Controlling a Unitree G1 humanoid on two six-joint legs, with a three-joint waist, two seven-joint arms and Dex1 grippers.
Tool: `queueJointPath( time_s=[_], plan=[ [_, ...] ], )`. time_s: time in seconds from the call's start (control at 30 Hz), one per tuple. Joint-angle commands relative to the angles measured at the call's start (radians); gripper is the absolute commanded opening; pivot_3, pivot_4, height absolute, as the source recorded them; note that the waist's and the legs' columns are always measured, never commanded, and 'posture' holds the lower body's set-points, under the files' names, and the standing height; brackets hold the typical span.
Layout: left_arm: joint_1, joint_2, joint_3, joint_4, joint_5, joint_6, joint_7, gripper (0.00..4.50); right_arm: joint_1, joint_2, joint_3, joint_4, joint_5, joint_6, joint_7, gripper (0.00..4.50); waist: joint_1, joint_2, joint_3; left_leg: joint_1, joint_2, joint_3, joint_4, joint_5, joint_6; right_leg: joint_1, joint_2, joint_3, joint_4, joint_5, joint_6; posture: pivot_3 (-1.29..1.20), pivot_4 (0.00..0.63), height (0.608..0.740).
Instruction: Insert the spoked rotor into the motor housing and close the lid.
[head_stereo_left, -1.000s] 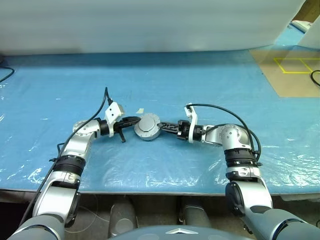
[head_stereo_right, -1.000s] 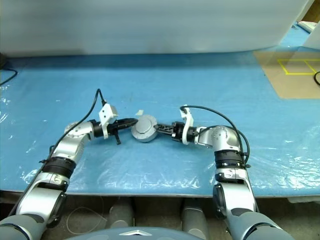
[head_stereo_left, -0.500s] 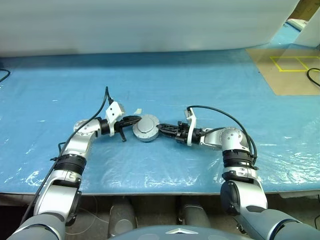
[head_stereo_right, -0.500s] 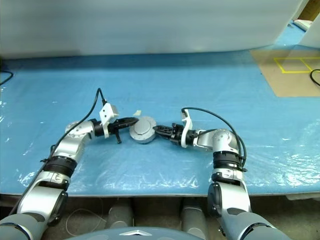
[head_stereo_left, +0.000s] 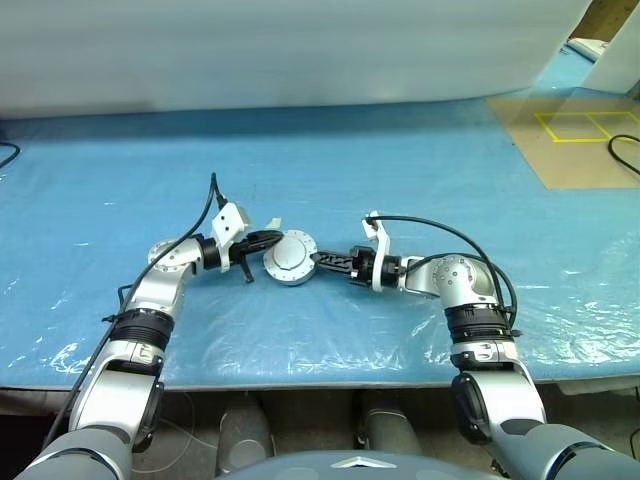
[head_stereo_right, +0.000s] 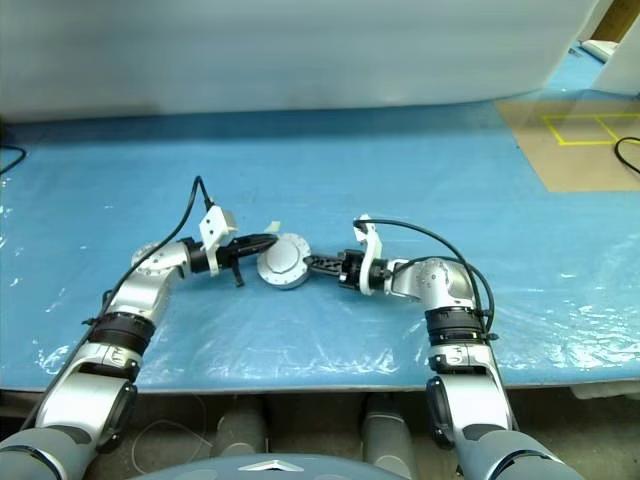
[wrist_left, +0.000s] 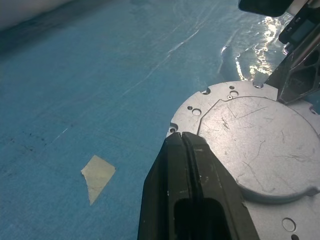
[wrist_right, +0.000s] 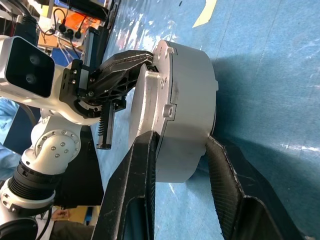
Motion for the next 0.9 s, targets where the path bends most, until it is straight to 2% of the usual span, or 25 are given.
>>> queueJointPath(
  time_s=[0.03,0.23,0.4,0.63,0.9],
  plan=[
    [0.016,0.001,-0.018,0.007,0.024,0.006,0.001,0.00,0.011,0.020,0.017,0.032,-0.017,0.022,-0.031,1.15,0.000,0.000,0.000,0.000,0.000,0.000,0.000,0.000,0.000,0.000,0.000,0.000,0.000,0.000,0.000,0.00,0.150,0.740],
    [0.008,-0.007,0.014,0.009,-0.009,0.027,0.016,0.00,-0.012,0.048,-0.067,0.050,0.040,0.073,-0.046,1.15,-0.001,0.000,0.000,0.000,0.000,0.000,0.000,0.000,0.000,-0.003,0.001,0.000,0.000,0.000,0.000,0.00,0.150,0.740],
    [0.018,-0.019,0.062,-0.041,-0.088,0.115,0.009,0.00,-0.030,0.065,-0.123,0.065,0.063,0.094,-0.070,1.15,0.000,0.000,0.000,-0.002,0.000,0.000,0.000,0.000,0.000,-0.004,0.001,0.000,0.000,0.000,-0.001,0.00,0.150,0.740],
    [0.054,-0.034,0.173,-0.154,-0.244,0.306,0.053,0.00,-0.073,0.099,-0.232,0.116,0.116,0.136,-0.097,1.15,0.001,0.000,0.001,-0.005,0.001,0.000,0.000,0.000,0.000,-0.007,0.001,-0.001,0.000,-0.001,-0.001,0.00,0.150,0.740],
    [0.144,-0.083,0.356,-0.343,-0.474,0.570,0.229,0.00,-0.109,0.156,-0.382,0.146,0.183,0.117,-0.154,1.15,0.003,0.000,0.002,-0.013,0.001,0.000,0.001,-0.001,-0.001,-0.012,0.002,-0.003,0.000,0.000,-0.001,0.00,0.150,0.740]
  ],
)
